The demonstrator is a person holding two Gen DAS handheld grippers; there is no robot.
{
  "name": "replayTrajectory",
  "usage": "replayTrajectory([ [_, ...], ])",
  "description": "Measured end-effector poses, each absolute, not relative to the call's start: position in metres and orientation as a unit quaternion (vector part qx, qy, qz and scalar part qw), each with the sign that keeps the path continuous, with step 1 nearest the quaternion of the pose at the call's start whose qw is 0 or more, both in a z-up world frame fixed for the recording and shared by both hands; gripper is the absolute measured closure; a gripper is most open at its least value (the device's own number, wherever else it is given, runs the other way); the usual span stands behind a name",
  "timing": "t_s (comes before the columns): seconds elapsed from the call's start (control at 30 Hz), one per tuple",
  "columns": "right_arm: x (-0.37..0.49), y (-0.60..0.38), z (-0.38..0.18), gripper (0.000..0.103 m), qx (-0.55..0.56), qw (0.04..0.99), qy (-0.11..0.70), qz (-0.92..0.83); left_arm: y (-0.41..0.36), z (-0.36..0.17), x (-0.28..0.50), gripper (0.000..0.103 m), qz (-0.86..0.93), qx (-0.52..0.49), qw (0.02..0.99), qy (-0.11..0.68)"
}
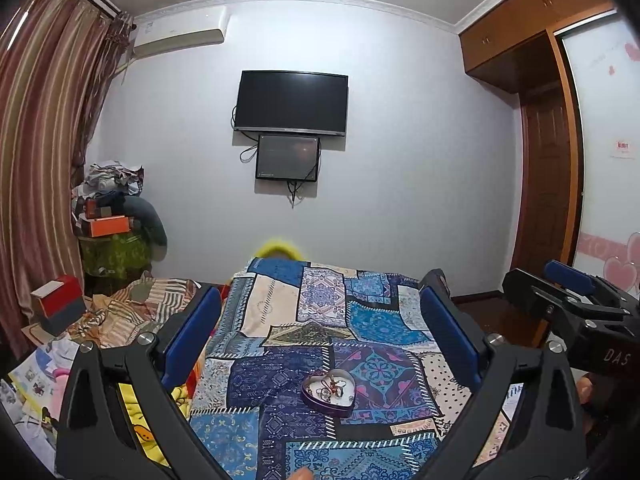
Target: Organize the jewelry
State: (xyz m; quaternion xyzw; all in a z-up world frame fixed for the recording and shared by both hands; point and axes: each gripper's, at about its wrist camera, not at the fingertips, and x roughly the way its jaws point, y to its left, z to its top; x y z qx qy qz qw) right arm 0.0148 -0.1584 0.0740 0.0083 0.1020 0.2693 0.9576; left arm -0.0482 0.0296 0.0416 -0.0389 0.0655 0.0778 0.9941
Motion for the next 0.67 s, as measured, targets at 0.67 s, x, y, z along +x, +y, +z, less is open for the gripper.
replayTrajectory([
  [0.67, 0.0195, -0.1607, 0.0709, 0.0, 0.018, 0.957, 0.109, 0.268, 0.0232, 0.037, -0.0413, 0.003, 0.067, -0.036, 0.994, 0.075],
])
